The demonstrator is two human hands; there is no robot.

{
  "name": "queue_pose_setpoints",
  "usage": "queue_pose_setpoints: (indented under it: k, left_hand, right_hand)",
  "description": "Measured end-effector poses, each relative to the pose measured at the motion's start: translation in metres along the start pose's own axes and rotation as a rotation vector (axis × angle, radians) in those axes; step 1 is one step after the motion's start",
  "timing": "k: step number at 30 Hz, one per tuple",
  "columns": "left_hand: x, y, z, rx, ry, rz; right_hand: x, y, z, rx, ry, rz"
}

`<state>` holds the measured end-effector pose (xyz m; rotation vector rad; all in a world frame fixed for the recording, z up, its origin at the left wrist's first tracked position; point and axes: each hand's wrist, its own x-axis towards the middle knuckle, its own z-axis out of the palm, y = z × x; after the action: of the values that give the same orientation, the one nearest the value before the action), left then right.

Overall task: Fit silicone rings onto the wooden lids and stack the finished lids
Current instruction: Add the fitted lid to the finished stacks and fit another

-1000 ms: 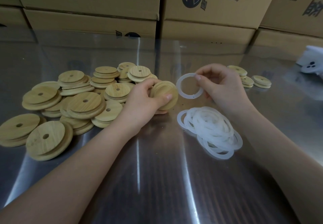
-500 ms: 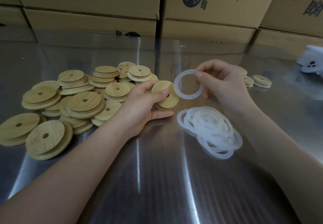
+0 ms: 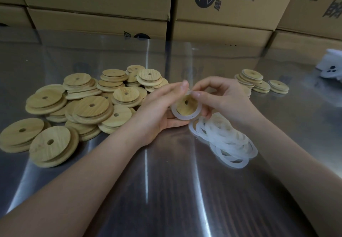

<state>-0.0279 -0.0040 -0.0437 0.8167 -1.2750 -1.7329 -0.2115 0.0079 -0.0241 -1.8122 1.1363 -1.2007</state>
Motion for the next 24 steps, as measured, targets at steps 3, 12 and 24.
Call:
queue_pose_setpoints:
  k: [3, 12, 24]
  left_hand:
    - [0.002, -0.006, -0.001, 0.042, 0.036, 0.047]
    - [0.003, -0.011, -0.001, 0.187, 0.022, 0.166]
    - [0.003, -0.013, 0.001, 0.464, 0.088, 0.345]
  right_hand:
    - [0.001, 0.002, 0.000, -0.018, 0.021, -0.021]
    - [0.002, 0.006, 0.000, -0.065, 0.050, -0.031]
    - [0.002, 0.003, 0.001, -0.094, 0.101, -0.053]
